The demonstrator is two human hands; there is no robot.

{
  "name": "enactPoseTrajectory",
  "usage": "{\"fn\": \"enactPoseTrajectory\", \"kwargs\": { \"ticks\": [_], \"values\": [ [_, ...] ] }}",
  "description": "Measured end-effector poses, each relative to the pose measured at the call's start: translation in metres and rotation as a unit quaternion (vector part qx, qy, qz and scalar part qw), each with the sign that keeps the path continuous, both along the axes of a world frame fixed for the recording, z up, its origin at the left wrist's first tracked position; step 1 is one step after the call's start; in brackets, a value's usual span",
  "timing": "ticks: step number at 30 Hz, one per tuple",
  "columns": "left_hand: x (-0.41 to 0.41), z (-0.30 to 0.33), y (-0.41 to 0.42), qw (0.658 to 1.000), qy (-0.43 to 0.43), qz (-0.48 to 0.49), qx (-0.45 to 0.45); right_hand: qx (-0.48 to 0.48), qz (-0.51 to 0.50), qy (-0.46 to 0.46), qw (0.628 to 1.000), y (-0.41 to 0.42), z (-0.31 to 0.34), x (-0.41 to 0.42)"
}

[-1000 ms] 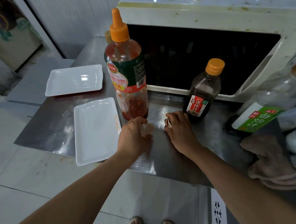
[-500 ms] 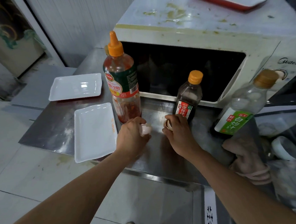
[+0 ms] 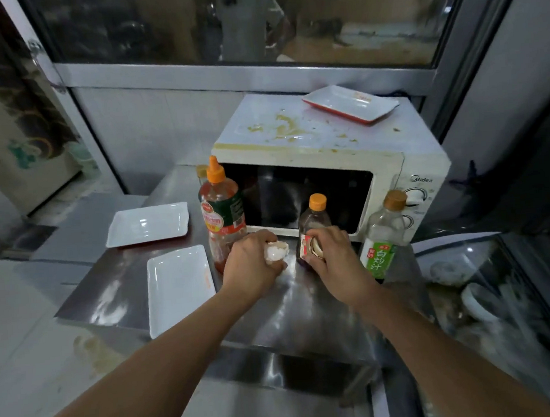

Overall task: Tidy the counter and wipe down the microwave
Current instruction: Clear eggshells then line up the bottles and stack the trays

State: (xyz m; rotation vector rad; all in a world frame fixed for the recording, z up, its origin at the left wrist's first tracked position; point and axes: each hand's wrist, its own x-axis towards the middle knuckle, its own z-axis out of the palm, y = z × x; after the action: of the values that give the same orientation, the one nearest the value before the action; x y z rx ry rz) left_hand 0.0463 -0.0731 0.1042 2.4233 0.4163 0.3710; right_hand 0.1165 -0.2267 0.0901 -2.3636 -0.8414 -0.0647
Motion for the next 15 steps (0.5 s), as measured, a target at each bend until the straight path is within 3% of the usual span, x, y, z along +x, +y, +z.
{"fn": "enactPoseTrajectory", "kwargs": {
  "ticks": [6, 15],
  "values": [
    [0.004, 0.021, 0.005, 0.996, -0.028, -0.079, 0.028, -0.022, -0.062, -0.041, 0.997, -0.015, 0.030, -0.023],
    [-0.013, 0.030, 0.023, 0.965, -0.047, -0.258, 0.011, -0.022, -0.248, -0.039, 0.968, -0.008, 0.045, -0.105]
  ]
}}
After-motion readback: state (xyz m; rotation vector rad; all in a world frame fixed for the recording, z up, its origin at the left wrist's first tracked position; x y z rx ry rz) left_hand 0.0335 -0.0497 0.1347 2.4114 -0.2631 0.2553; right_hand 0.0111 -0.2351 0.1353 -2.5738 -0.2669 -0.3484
